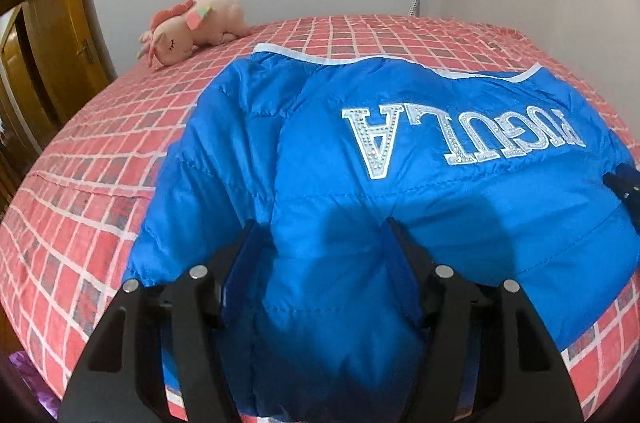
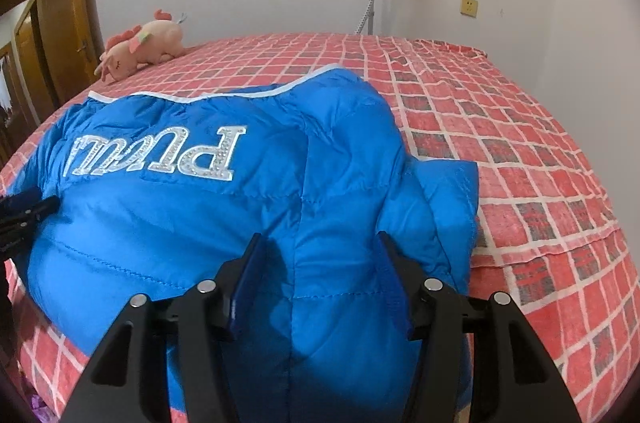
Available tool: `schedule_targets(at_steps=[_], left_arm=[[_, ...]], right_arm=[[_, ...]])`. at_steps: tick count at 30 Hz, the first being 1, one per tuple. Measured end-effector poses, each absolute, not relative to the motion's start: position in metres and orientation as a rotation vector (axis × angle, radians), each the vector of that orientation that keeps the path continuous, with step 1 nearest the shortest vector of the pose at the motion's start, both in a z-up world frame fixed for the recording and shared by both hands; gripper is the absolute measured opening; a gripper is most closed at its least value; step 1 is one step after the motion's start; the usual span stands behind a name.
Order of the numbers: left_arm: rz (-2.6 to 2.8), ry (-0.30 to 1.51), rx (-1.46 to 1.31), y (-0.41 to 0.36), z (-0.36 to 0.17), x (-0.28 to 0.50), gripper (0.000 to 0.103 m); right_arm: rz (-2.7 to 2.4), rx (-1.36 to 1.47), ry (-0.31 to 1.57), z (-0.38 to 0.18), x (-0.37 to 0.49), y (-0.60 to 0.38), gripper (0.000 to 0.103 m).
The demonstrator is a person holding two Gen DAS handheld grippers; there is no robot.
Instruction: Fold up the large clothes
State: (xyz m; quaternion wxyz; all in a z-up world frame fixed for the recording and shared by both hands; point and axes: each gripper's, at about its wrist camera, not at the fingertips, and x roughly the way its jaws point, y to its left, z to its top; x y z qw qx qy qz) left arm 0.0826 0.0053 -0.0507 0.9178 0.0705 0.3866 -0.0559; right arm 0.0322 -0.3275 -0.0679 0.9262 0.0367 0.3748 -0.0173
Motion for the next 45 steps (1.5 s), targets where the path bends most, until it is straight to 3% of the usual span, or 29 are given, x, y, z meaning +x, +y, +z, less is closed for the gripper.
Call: schedule_targets(at_steps=[12,30,40,43,45], left_arm=[[-0.113,0.76,0.161,-0.008,-0.03,0.058,0.062],[-0.125,0.779,0.153,-0.003,-0.053,0.072,0.064],[-0.145,0.795,0.118,0.006,-0.036,0.064,0.064],[-0.092,0.752,0.094,0.029,-0.017,0.054,0.069],[-0.038,0.738,0.108,0.046,-0.007,0.05,0.08]], right_arm=[[0.006,0.095,0.72,-0.039,0.014,-0.315,0.055],[-0.026,0.066,0.755,-0.069,0.03,-0.31,0.055],[-0.013,0.09,0.769,-0.056,0.023,-0.315,0.056],[-0.003,0.098,0.766,-0.045,0.016,-0.32,0.056],[-0.016,0.09,0.762,-0.038,0.011,-0.325,0.056]])
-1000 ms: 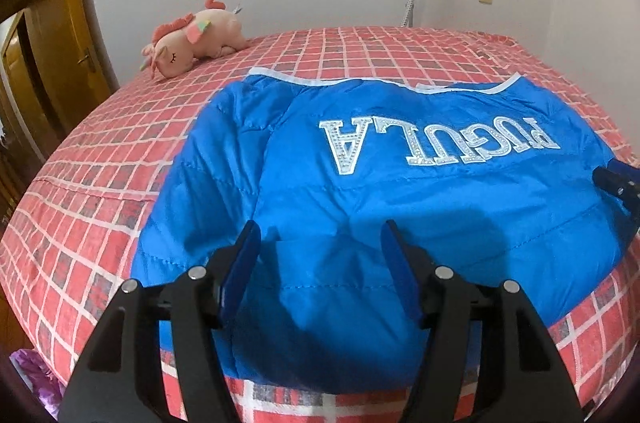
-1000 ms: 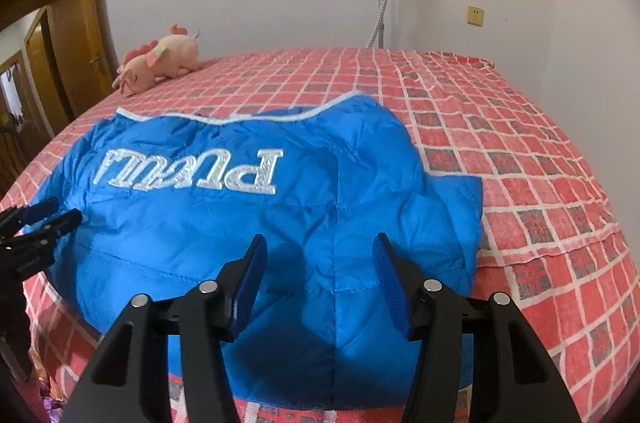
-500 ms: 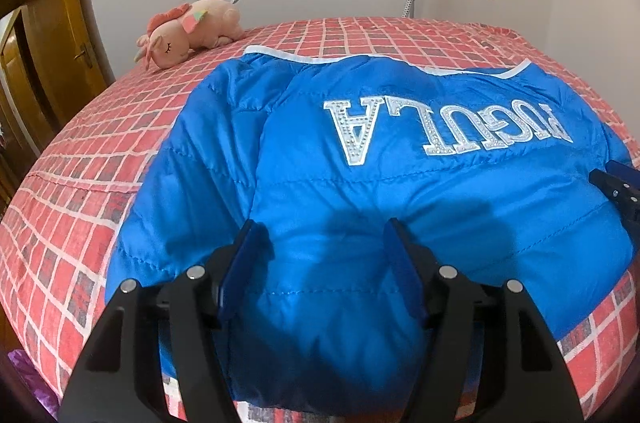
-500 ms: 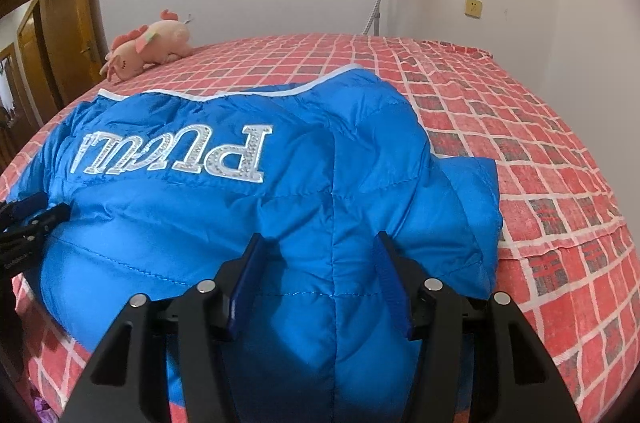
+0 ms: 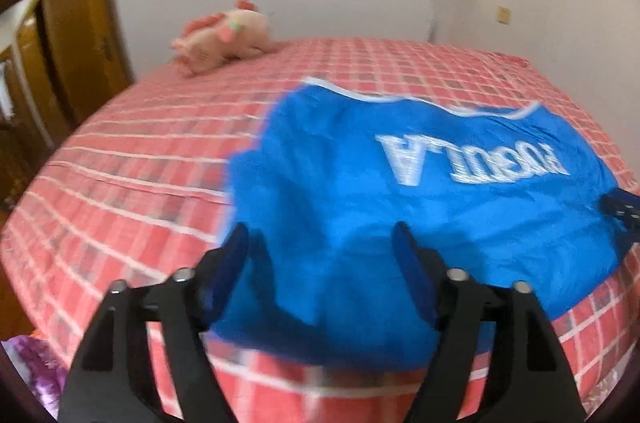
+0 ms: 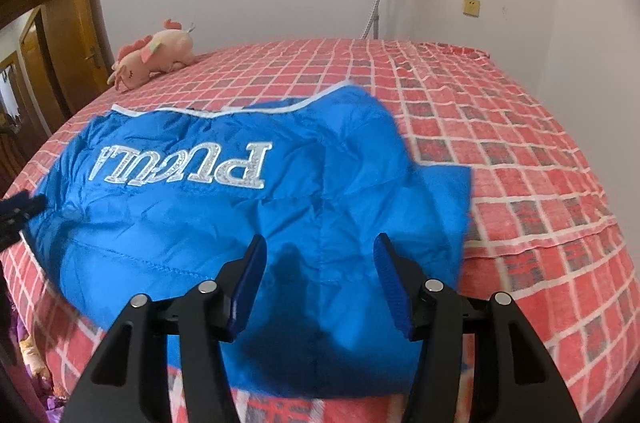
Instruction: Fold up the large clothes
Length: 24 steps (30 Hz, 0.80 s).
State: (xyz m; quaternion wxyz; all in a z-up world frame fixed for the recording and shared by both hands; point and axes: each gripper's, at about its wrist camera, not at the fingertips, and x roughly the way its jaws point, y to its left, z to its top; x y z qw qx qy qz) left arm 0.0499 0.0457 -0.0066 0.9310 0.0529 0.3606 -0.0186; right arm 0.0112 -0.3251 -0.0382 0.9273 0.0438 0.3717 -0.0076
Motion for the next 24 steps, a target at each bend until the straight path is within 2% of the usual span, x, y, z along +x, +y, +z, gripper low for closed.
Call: schedule_targets(at_steps=[2,3,9,17,20,22,23,24], left_arm=[[0.004,0.75,0.109,0.064,-0.003,0.052,0.082],[0.007,0.77,0.102,0.074,-0.003,0.055,0.087],[-0.081,0.927,-0.007,0.107,-0.029,0.08,0.09],[-0.253,1.044,-0.187,0.117,-0.065,0.108,0.098],[-0.275,1.031,-0.196,0.114,-0.07,0.109,0.1],[-0.287,1.022,-0.199,0.111,-0.07,0.109,0.099],[-0.29,1.018,-0.202,0.11,-0.07,0.11,0.092],[-0.309,1.007,-0.216,0.109,-0.068,0.109,0.075]], right_arm=[[-0.029,0.088,0.763,-0.034,0.009,-0.331,0.056],[-0.027,0.09,0.765,-0.032,0.008,-0.332,0.056],[-0.001,0.142,0.808,-0.039,0.012,-0.346,0.056],[-0.009,0.13,0.832,-0.052,0.022,-0.343,0.058],[-0.016,0.129,0.834,-0.055,0.025,-0.342,0.058],[-0.02,0.128,0.833,-0.056,0.026,-0.341,0.059],[-0.022,0.128,0.833,-0.056,0.027,-0.341,0.059],[-0.023,0.127,0.834,-0.056,0.027,-0.341,0.06]])
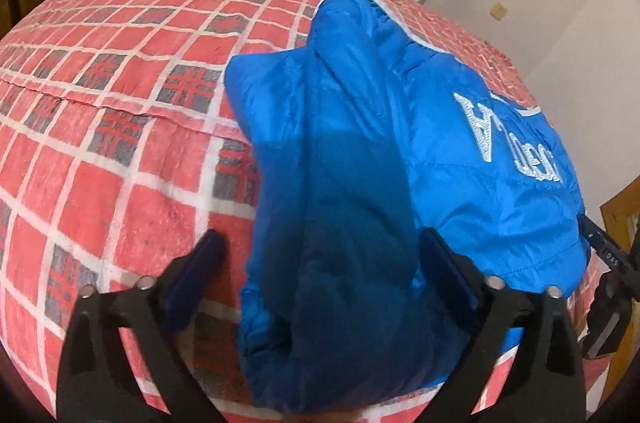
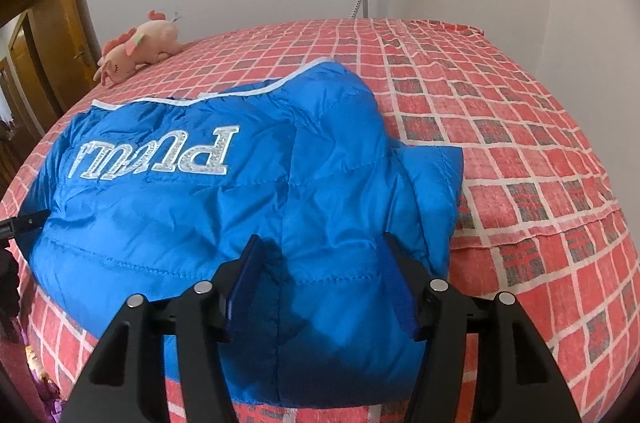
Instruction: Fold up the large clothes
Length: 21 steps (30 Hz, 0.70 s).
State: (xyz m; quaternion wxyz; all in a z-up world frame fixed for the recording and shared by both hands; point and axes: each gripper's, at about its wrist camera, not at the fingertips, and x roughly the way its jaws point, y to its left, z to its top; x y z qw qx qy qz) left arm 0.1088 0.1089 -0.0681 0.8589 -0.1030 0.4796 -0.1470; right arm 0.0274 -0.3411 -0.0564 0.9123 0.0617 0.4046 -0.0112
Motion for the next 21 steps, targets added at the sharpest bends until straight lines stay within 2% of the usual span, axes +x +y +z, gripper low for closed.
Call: schedule_targets(at_steps=[2,3,5,11,14,21], left_arm=[[-0.369,1.007,-0.27,0.109,-0.064,0.107,0.055],[-0.368,1.0,-0.283,0.109,-0.061,0.105,0.048],[-0.365,0.976,-0.277,0.107,-0.057,0.102,0.043],[-0.385,0.97,-0.302,0.11,-0.063,0.106,0.04],[-0.395,0.941,-0.346,0.115,-0.058,0.102,0.031],[-0.401,0.822,-0.285,0.093,-0.008,0.087,0.026]], right_arm=[[-0.024,0.126,0.835,-0.057,0.028,-0.341,0.06],[-0.024,0.127,0.837,-0.057,0.029,-0.341,0.06],[-0.024,0.13,0.839,-0.057,0.031,-0.342,0.06],[-0.023,0.128,0.838,-0.057,0.032,-0.342,0.061],[-0.014,0.143,0.837,-0.055,0.031,-0.344,0.061],[0.0,0.146,0.784,-0.035,0.015,-0.352,0.061]])
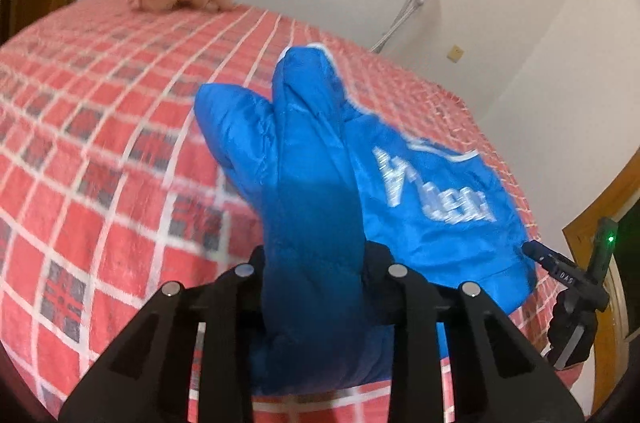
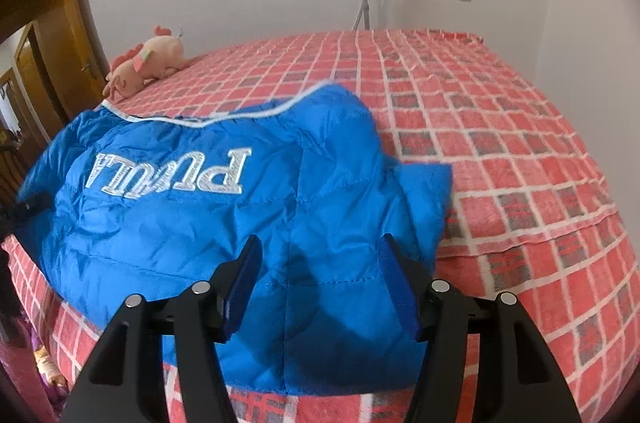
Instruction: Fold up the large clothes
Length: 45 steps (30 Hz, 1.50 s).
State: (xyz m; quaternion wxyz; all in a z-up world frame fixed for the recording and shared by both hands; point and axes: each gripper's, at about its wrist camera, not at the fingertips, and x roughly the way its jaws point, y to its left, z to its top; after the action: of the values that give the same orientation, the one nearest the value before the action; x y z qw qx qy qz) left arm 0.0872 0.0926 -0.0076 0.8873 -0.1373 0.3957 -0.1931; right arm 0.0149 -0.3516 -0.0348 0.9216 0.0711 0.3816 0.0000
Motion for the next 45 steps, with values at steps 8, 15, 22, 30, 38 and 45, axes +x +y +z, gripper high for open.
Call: schedule_targets(at_steps=[8,15,22,30,38,45], left_arm=[[-0.485,0.716,-0.159,0.024,0.057,0.076,0.026],[-0.547,0.716,-0.023,-0.063,0.079,0.079,0.026],[-0.602,0.742,0.077,-0.139,0.068,0.078,0.026],[-0.676,0.871,0.161,-0.203,0.019,0.085,0.027],[-0.724,0.956,0.17,-0.218,-0.031,0.093,0.027],[-0.78,0.963,0.114,-0.209,-0.025,0.092,0.032]], right_arm=[[-0.033,0.143,0.763,-0.025,0.002,-0.37,0.061],[-0.035,0.177,0.79,-0.034,-0.003,-0.384,0.061],[-0.033,0.185,0.805,-0.039,-0.007,-0.391,0.061],[-0.006,0.225,0.82,-0.048,-0.008,-0.399,0.061],[0.023,0.256,0.837,-0.056,-0.004,-0.404,0.061],[0.02,0.261,0.845,-0.053,0.0,-0.405,0.061]])
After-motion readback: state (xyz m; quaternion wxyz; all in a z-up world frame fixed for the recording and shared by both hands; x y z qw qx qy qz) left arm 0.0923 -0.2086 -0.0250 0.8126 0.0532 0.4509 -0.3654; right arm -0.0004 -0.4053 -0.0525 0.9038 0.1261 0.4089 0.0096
